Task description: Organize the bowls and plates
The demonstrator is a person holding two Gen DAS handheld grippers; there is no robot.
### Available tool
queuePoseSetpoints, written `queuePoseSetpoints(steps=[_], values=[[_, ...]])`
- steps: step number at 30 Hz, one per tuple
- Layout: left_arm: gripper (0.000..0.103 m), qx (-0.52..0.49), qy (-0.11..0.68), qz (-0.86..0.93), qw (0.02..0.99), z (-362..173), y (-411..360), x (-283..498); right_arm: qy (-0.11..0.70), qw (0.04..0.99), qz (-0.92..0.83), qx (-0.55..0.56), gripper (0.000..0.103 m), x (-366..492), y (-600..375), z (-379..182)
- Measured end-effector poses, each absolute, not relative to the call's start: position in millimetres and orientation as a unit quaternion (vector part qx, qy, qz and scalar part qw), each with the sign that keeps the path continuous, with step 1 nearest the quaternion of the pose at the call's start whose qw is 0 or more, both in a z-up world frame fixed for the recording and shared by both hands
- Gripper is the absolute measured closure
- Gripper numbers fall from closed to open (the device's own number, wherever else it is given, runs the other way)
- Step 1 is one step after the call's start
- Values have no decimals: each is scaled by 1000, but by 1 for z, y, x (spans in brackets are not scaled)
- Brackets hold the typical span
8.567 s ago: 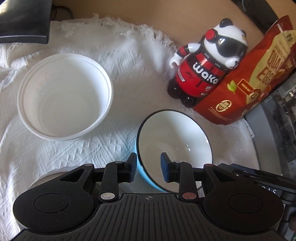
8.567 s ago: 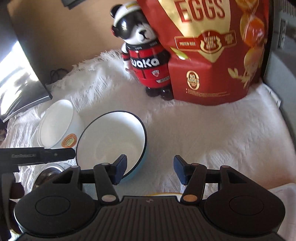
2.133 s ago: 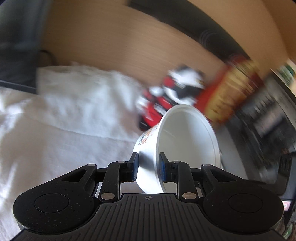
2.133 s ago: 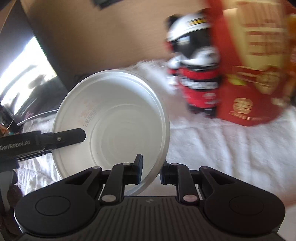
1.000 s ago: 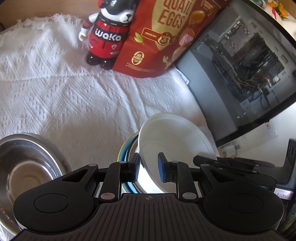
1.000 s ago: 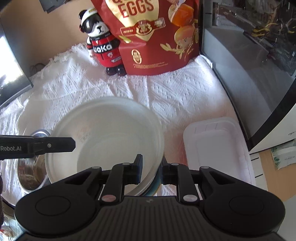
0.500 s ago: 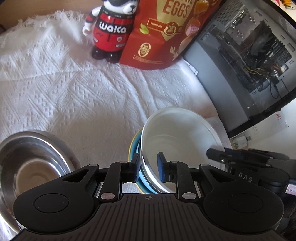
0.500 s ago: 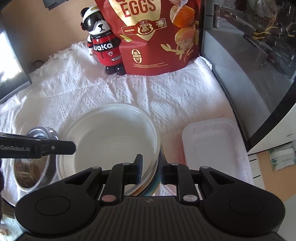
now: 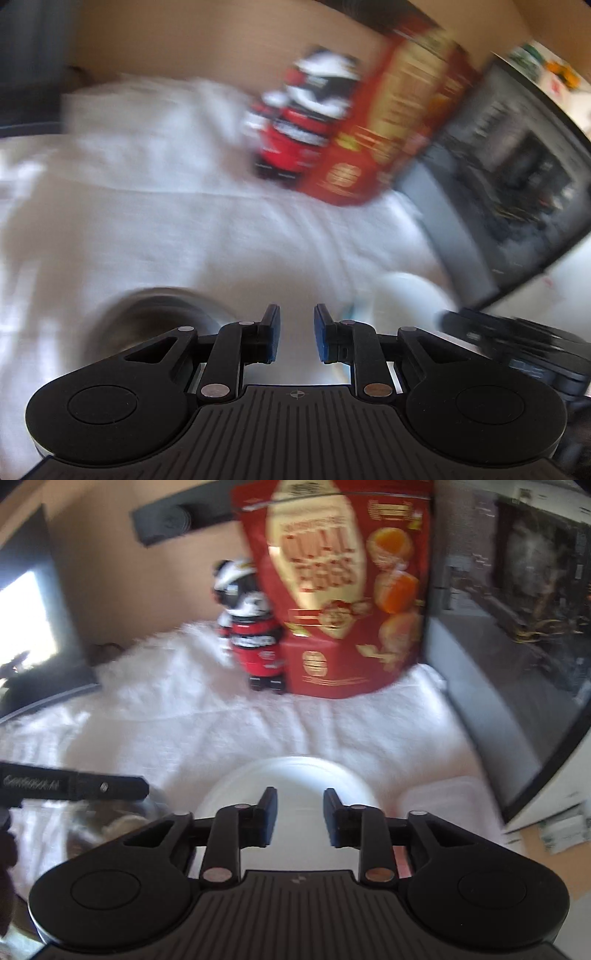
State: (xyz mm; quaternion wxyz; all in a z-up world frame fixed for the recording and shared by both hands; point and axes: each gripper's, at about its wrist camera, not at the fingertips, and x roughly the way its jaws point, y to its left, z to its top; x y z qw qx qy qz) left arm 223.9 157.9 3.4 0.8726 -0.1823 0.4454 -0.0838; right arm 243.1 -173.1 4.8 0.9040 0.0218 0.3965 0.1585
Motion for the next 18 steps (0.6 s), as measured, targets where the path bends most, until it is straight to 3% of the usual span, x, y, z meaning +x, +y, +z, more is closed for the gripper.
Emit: queuePoseSetpoints(steps=[8,16,18], values=[[81,-205,473,30,857,-29,248,194,413,885,213,22,71,221,-101,-7],[81,-190,507,39,840,-66,259,198,459,853,249,15,71,202,-37,-39],[76,-189,510,36,839,-73,260,200,476,845,244,15,71,204,-27,-52]])
